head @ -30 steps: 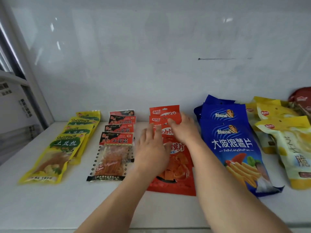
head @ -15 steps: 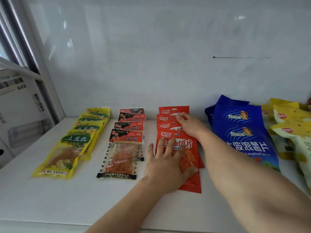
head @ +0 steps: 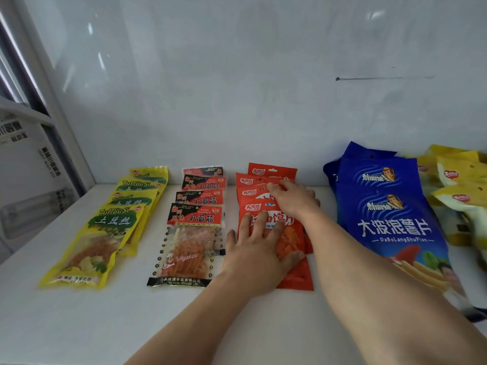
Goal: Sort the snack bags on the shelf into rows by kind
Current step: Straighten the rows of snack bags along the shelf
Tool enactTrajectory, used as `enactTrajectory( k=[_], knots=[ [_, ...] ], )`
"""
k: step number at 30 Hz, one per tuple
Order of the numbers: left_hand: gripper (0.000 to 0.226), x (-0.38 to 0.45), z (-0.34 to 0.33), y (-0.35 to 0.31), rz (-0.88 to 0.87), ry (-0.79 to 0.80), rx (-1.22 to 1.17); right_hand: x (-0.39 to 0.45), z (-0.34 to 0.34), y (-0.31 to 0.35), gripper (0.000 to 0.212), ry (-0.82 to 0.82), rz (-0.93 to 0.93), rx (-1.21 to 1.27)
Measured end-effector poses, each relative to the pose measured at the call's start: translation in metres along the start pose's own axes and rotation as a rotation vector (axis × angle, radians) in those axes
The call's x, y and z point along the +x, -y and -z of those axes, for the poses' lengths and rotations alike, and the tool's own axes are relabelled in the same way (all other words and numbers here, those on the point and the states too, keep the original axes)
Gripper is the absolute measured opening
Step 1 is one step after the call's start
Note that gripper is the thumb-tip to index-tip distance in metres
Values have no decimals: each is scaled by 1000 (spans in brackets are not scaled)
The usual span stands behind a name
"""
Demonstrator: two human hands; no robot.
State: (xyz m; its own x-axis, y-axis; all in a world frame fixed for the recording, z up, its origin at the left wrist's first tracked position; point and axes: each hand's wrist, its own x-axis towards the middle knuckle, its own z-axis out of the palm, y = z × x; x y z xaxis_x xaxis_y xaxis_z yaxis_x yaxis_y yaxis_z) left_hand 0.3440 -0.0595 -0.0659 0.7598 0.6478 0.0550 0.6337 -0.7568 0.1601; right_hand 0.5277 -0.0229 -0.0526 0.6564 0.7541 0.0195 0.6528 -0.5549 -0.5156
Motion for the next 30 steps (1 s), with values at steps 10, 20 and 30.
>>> enactTrajectory(
  k=[10,20,30],
  knots=[
    [69,7,13,-2,54,-51,-178,-1,8,-3,100,-22,-20,356],
    [91,74,31,14,414,-179,-818,-18,2,-12,84,-17,17,510],
    [43,78,27,18,339,-203,-909,-26,0,-10,45,-59,85,504]
  ],
)
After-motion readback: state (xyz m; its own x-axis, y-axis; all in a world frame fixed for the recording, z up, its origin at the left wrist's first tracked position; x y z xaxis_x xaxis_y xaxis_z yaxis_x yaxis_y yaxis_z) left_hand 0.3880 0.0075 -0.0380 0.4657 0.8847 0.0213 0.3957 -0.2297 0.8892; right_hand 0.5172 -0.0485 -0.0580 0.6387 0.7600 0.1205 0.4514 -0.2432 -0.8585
